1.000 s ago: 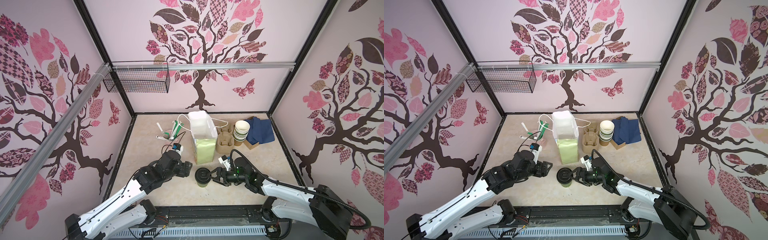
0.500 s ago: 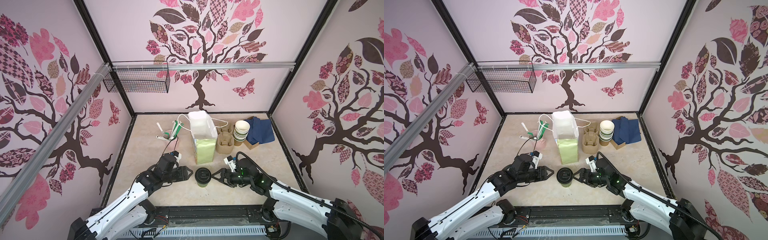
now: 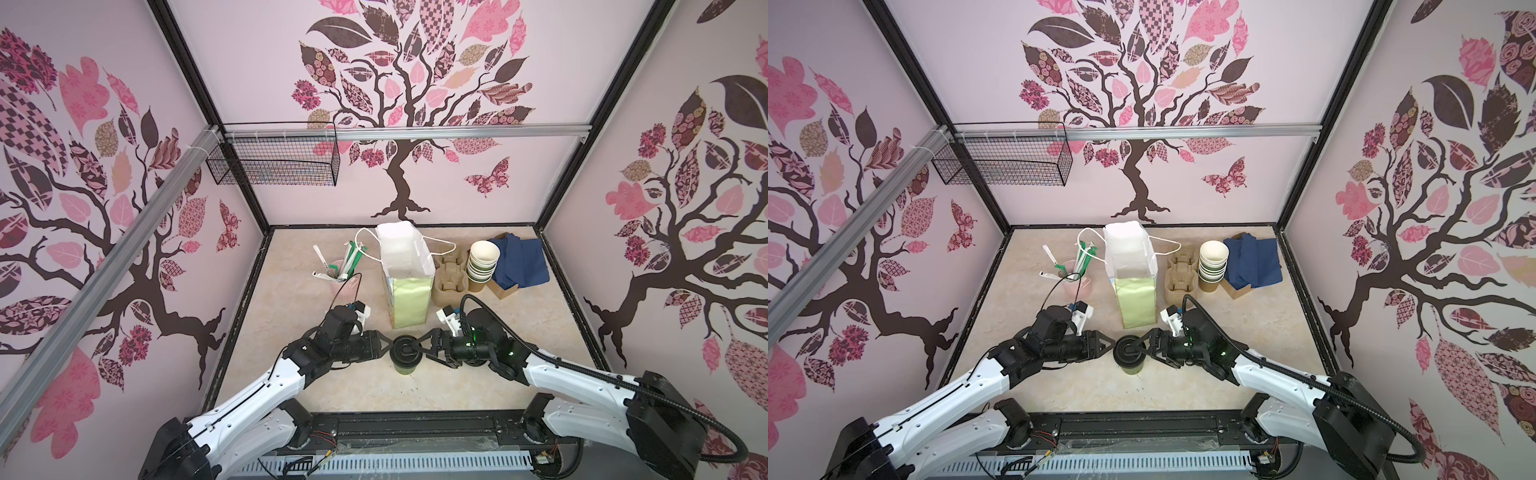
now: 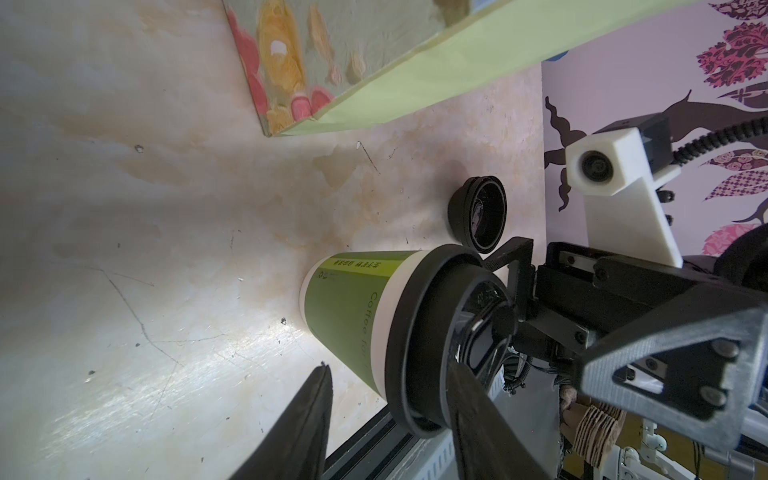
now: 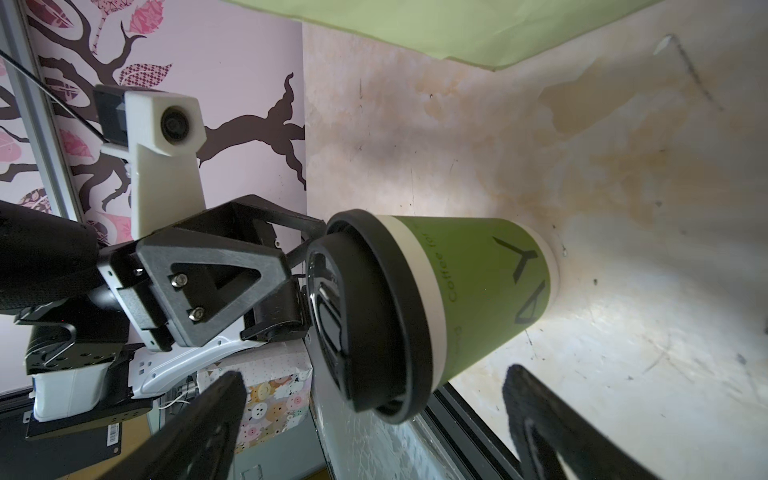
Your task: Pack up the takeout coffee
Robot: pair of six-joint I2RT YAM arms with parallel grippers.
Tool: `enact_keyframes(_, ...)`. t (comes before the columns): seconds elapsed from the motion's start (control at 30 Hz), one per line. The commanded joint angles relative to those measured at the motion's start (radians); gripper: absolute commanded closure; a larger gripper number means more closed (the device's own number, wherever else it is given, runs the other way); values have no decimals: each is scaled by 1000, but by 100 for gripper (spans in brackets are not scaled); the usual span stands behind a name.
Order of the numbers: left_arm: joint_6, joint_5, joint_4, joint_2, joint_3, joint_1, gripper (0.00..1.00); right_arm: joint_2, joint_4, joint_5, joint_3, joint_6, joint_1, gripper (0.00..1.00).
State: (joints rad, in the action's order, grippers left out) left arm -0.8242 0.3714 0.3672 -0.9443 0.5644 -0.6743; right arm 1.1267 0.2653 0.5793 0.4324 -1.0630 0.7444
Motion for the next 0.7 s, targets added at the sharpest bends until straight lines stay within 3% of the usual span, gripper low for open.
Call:
enact_keyframes(0.0,-4,25,-53,-16,-29,5,52,48,57,20,20,-20,1,1)
enact_keyframes(0.67,-15,40,-69,-103,-58,8,72,192,-3,1,40,6,3,10)
